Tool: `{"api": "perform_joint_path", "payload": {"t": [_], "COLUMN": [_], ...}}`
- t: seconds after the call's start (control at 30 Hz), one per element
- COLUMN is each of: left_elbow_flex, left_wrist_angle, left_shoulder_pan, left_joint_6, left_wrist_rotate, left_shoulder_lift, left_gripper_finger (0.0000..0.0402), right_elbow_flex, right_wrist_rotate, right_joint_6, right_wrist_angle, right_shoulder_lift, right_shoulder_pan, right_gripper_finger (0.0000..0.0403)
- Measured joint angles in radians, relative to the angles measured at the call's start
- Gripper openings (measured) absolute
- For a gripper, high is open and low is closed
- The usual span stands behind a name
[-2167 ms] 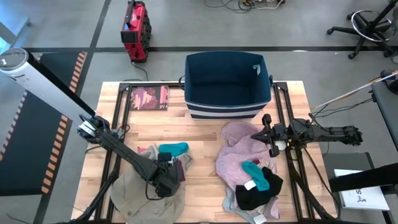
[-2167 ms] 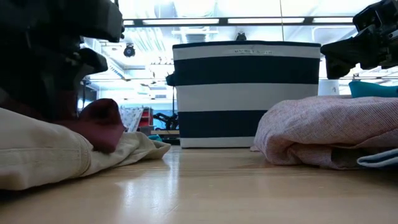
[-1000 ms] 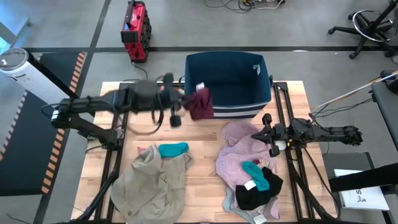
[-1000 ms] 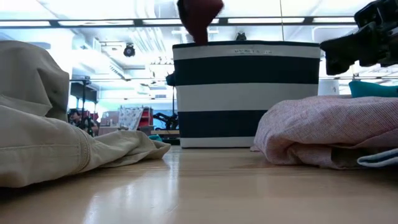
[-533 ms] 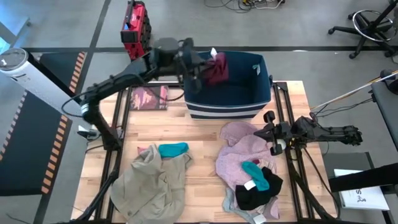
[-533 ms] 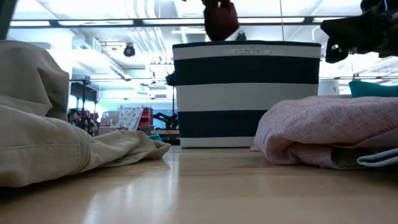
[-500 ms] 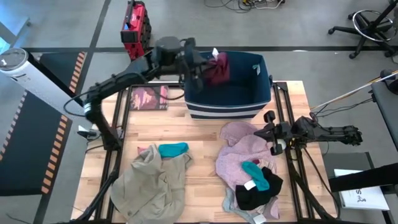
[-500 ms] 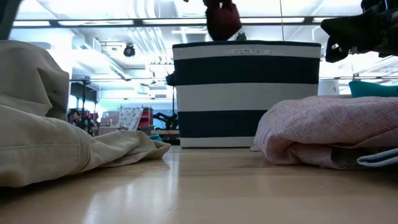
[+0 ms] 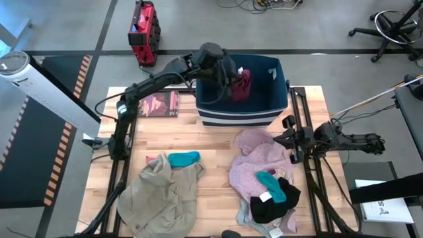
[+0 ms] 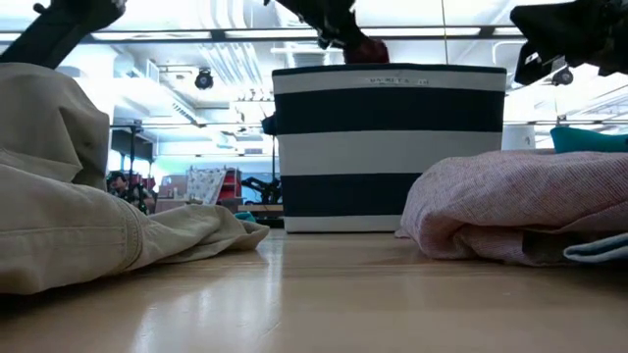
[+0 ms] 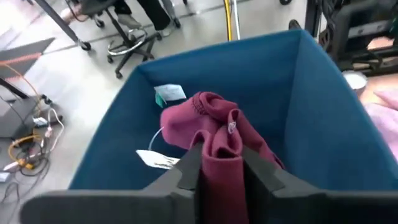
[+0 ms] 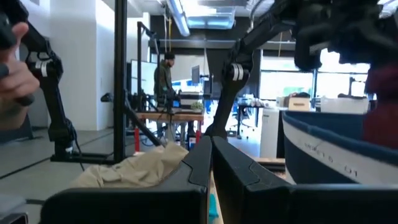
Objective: Sort clothes
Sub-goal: Put the red underwear into the blue laundry bin, then put the right blue sock into the blue laundry bin
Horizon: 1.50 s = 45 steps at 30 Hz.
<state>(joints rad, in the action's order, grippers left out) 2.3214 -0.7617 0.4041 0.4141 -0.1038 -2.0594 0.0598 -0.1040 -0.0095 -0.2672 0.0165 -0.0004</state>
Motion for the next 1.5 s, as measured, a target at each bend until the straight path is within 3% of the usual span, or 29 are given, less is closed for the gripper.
{"api": "perform_joint_path", "payload": {"t": [0.33,0.47,0.57,0.8,1.0,1.27,1.5], "left_elbow_flex": [0.000,0.000,0.000,-0.014,-0.098,-0.415,-0.809], "left_wrist_angle": [-0.064,-0.173,-0.226,-0.252,-0.252,-0.150,0.117], "left_shoulder_pan": [-0.037,-0.081,-0.127,-0.235,-0.289,-0.360,-0.454], "left_joint_6": [-0.056,-0.033,-0.020,-0.010,-0.051,-0.102,-0.228], "left_wrist_rotate": [0.000,-0.011,-0.013,-0.013,-0.010,0.026,0.028], "left_shoulder_lift": [0.063,0.100,0.128,0.197,0.281,0.504,0.767], "left_gripper_finger": [0.0213,0.0240,0.0230,0.0165,0.0127,0.0093,0.0067], "right_elbow_flex": [0.129,0.218,0.299,0.494,0.629,0.754,0.783], "right_wrist_rotate": [0.000,-0.002,-0.007,-0.001,0.037,0.078,0.081], "right_joint_6": [0.037,0.054,0.069,0.109,0.155,0.255,0.424], "right_wrist_angle": [0.099,0.203,0.281,0.471,0.615,0.764,0.881], "right_shoulder_lift": [0.082,0.176,0.273,0.524,0.701,0.835,0.905], "right_shoulder_pan": [0.000,0.009,0.028,0.120,0.233,0.370,0.451], "right_gripper_finger": [0.0000,0.0000,0.0000,0.0000,0.0000,0.0000,0.0000]}}
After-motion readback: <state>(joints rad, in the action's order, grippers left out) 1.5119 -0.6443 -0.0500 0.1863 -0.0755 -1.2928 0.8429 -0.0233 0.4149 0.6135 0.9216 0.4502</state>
